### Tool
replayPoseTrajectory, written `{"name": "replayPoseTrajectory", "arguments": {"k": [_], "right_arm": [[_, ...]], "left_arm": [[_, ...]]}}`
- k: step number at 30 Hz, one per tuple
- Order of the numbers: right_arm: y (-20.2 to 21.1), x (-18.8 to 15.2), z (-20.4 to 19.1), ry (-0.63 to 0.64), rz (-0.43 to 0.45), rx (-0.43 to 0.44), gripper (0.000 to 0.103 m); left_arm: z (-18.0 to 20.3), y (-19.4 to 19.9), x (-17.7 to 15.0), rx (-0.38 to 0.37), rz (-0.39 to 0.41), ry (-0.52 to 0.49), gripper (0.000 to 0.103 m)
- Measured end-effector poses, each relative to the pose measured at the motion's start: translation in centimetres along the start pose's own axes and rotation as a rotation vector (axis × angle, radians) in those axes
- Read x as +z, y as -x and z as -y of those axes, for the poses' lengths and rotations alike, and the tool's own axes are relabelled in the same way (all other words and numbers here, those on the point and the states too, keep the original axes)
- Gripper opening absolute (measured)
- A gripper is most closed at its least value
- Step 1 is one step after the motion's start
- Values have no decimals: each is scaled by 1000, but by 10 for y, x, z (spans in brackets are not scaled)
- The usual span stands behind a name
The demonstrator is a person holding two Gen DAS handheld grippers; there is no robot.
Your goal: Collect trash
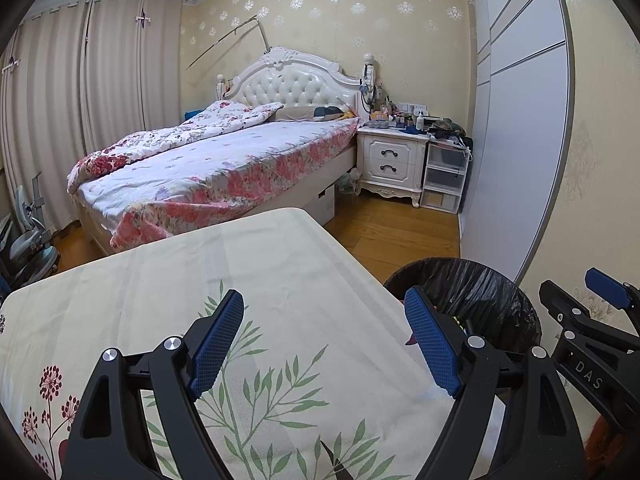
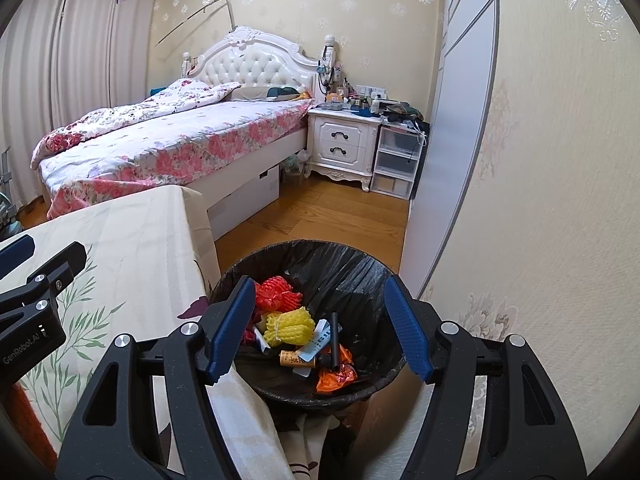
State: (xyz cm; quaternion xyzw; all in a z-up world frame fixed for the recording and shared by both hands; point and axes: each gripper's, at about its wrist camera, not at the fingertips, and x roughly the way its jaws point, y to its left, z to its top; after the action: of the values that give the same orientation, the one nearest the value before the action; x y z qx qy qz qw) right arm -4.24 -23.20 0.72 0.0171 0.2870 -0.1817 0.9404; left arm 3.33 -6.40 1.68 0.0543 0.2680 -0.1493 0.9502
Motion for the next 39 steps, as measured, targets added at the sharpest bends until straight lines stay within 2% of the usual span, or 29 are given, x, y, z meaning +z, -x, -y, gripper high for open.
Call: {"name": "replayPoseTrajectory", "arguments": {"k": [39], "right_arm": [[0,1,1,0,1,0,65]], "left_arm": [[2,0,-2,-3,-1,4,80]]}}
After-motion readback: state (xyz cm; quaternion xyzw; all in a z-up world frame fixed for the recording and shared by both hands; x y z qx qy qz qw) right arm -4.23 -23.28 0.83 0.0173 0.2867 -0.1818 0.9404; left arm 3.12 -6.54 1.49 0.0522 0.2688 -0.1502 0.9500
